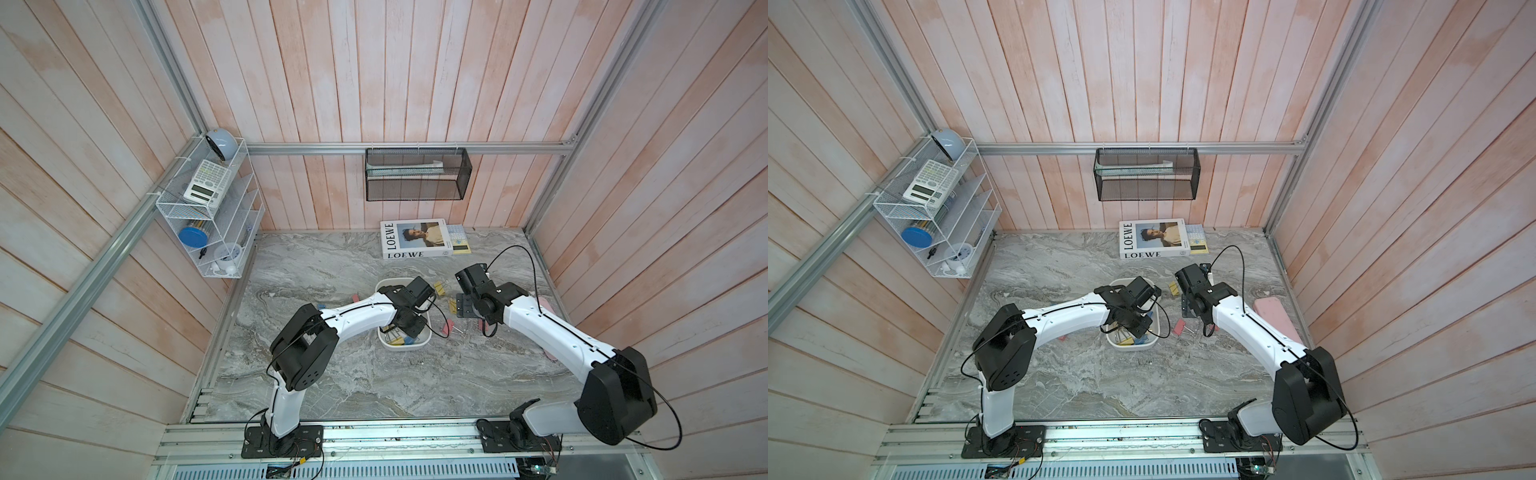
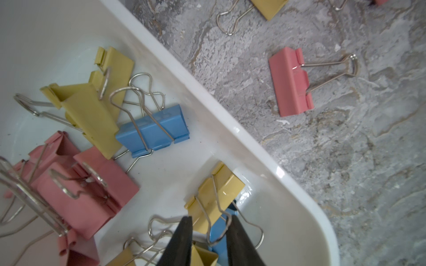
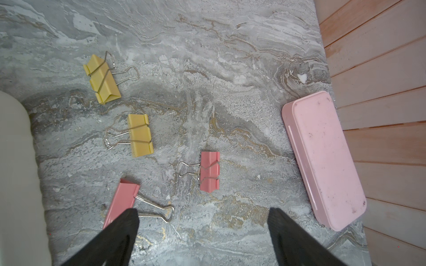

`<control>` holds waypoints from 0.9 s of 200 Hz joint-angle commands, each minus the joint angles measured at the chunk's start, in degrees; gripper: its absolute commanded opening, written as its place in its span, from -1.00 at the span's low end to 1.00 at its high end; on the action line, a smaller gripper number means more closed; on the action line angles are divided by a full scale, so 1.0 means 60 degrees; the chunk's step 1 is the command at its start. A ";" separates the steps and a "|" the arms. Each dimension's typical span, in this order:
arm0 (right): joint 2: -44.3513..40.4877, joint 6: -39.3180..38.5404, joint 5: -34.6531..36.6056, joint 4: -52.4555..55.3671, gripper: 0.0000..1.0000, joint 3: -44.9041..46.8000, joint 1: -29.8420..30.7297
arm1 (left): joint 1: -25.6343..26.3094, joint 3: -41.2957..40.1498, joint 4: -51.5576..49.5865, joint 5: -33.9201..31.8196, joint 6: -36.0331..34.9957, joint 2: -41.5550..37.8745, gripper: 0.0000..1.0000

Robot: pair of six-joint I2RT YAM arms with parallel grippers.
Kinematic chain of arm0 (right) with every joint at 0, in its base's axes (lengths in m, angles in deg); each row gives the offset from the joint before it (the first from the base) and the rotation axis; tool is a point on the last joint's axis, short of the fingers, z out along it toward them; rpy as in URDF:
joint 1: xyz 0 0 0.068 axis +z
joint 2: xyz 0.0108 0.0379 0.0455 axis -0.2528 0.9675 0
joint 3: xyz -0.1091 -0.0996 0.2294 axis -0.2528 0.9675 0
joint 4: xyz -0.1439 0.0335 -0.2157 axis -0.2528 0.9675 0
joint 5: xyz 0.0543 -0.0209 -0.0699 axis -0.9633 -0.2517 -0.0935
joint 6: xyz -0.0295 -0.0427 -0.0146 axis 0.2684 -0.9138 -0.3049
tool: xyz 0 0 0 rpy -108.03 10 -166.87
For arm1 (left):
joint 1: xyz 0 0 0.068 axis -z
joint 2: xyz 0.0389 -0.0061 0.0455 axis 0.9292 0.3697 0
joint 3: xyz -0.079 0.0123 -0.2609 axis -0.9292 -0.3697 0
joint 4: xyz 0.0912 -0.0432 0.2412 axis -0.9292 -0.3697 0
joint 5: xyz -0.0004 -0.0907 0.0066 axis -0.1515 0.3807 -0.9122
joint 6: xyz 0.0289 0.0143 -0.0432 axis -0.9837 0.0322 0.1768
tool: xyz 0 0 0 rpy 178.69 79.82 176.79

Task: Take out the binder clips from the storage box
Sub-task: Pick up the binder clip from the storage box.

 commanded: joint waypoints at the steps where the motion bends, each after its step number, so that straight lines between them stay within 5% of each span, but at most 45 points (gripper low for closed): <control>1: -0.0104 0.0103 0.0011 0.0204 0.90 0.0081 0.0008 | 0.0024 0.0443 -0.0101 -0.0200 -0.0236 0.0309 -0.66; 39: -0.0103 0.0105 -0.0052 0.0211 0.95 0.0082 0.0009 | 0.0024 0.0401 -0.0022 -0.0382 -0.0251 0.0123 -1.00; 126: 0.0115 -0.0461 -0.1673 0.0003 0.96 -0.0560 0.0065 | -0.0562 -0.0777 0.0052 -0.1298 0.0540 -0.2516 -1.00; 180: 0.0442 -0.0556 -0.2038 -0.0111 0.96 -0.1193 0.0478 | -0.1680 -0.2883 0.0348 -0.2521 0.1815 -0.5030 -1.00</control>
